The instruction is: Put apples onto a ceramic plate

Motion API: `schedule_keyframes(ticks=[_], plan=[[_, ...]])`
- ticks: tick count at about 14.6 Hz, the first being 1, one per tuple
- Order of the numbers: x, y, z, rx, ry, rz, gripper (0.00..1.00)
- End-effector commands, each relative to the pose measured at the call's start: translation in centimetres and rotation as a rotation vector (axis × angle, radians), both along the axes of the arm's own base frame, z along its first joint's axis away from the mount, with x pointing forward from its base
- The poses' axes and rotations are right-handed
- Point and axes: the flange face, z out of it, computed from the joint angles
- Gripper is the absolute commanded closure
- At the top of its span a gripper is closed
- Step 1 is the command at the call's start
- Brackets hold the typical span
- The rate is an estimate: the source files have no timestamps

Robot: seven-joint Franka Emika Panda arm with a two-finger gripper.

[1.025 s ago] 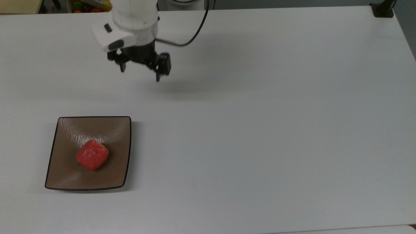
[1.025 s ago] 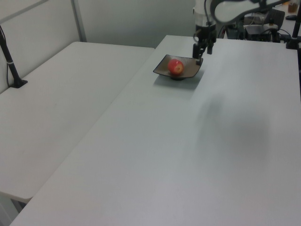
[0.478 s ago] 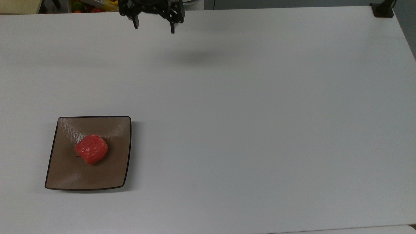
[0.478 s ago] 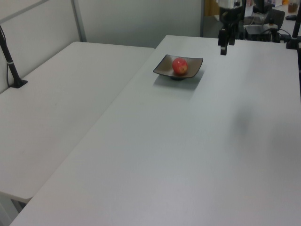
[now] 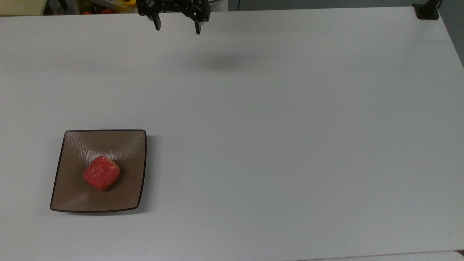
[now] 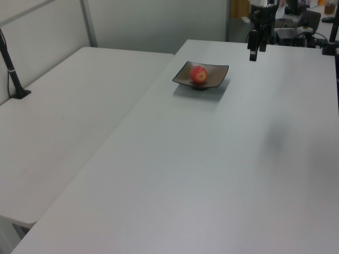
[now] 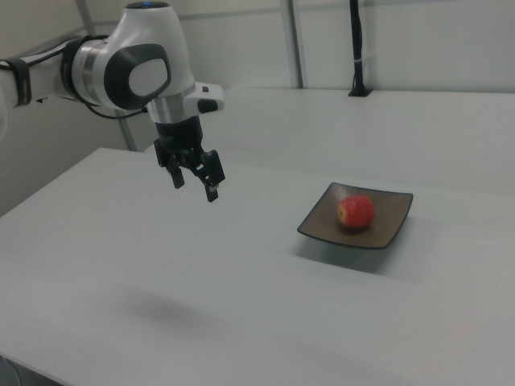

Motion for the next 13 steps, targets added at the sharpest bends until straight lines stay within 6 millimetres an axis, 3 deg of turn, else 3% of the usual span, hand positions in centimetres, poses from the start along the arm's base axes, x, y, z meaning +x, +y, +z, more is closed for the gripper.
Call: schedule_keyframes(ticks=[1,6,9,13], plan=[[-0.2,0.1,-0.3,0.018,-0.021,0.075,0.00],[-0.3,-0.5,-0.1,-0.010,-0.024,0.132,0.00],[-0.2,-2.1,0.2,-0.020,-0.031,0.107,0.00],[-0.2,-2.1,0.0,-0.054,-0.024,0.108,0.00]])
